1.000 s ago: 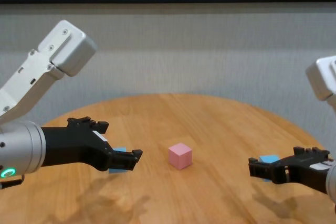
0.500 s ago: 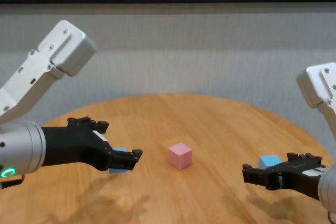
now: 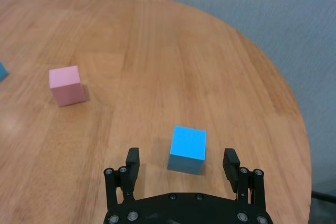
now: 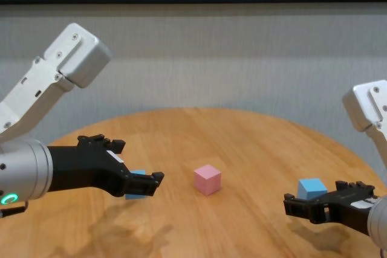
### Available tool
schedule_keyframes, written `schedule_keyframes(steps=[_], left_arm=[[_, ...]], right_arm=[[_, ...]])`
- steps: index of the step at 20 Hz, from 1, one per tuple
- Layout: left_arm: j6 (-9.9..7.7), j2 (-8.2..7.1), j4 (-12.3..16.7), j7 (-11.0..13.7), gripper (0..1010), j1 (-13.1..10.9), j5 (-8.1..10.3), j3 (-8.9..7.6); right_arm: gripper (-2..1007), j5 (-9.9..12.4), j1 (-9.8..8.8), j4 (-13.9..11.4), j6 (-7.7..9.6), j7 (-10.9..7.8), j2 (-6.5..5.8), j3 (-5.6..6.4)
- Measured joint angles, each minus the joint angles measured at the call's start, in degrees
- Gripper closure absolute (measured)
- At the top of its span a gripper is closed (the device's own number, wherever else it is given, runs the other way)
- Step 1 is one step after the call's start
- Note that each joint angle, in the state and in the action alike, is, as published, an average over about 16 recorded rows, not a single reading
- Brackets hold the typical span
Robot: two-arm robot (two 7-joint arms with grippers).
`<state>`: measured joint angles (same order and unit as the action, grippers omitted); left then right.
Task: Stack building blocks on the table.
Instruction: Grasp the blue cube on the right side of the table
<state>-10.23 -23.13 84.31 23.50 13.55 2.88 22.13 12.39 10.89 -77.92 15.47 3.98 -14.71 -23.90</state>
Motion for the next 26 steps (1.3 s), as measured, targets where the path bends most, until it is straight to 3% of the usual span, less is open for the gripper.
schedule_keyframes(steps=[26], left_arm=[[0.00, 0.00, 0.0, 0.0, 10, 0.0, 0.00, 0.00]], right_arm=[[0, -3.0, 2.29, 5.8, -3.55, -1.81, 3.27, 2.13]])
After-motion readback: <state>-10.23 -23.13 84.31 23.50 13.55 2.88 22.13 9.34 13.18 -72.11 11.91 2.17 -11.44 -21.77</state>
